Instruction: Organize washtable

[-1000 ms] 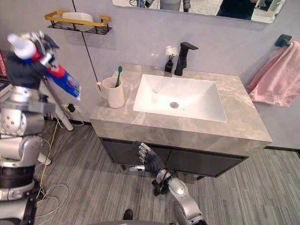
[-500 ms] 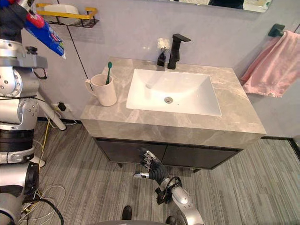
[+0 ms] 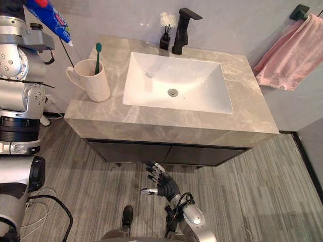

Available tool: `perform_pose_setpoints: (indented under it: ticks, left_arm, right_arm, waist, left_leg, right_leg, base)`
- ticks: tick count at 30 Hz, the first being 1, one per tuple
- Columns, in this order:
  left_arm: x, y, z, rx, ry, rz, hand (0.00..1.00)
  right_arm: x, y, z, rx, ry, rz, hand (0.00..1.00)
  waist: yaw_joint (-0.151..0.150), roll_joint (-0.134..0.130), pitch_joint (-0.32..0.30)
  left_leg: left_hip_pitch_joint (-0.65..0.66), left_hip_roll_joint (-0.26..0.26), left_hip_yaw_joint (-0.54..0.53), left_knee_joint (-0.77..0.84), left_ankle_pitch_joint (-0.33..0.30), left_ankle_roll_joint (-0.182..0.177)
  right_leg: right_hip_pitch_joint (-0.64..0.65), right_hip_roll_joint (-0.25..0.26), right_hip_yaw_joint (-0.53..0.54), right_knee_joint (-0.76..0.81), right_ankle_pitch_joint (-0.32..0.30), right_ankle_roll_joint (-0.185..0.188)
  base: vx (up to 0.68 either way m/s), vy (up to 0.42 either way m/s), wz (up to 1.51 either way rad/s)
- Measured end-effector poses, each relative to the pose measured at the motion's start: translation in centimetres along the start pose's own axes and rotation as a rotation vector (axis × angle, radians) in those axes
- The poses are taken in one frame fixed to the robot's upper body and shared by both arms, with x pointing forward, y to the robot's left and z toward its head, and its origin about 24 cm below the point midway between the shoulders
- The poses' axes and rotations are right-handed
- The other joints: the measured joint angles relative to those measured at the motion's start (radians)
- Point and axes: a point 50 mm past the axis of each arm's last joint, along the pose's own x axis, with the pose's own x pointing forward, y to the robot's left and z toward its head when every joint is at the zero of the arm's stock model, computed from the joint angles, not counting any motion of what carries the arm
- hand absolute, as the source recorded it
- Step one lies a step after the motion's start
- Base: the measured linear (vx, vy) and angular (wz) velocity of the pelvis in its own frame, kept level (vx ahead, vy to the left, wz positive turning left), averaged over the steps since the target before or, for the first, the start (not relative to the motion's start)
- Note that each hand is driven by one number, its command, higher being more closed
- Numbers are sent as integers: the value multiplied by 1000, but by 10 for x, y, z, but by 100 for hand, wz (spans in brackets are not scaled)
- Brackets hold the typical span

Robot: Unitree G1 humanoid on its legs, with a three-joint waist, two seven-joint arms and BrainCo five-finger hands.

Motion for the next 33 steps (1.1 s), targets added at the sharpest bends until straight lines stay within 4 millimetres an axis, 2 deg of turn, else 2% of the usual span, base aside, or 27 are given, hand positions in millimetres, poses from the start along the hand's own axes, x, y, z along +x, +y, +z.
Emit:
perform_pose_setpoints:
  ticks: [15, 33]
  left_arm:
    - [0, -2, -9, 3, 27, 35, 100]
    - [-17, 1, -26, 15, 93, 32, 100]
  right_arm:
    - [3, -7, 8, -105, -7, -6, 0]
    - [2, -10, 6, -142, 11, -7, 0]
  waist:
    - [-2, -17, 74]
    - [-10, -16, 77]
  left_leg:
    - [-5, -9, -8, 0, 0, 0]
    - [0, -9, -9, 0, 0, 0]
  right_leg:
    - [2, -1, -2, -7, 1, 1]
    - [7, -2, -3, -6, 1, 1]
  base:
    - [18, 5, 1]
    - [2, 1, 0]
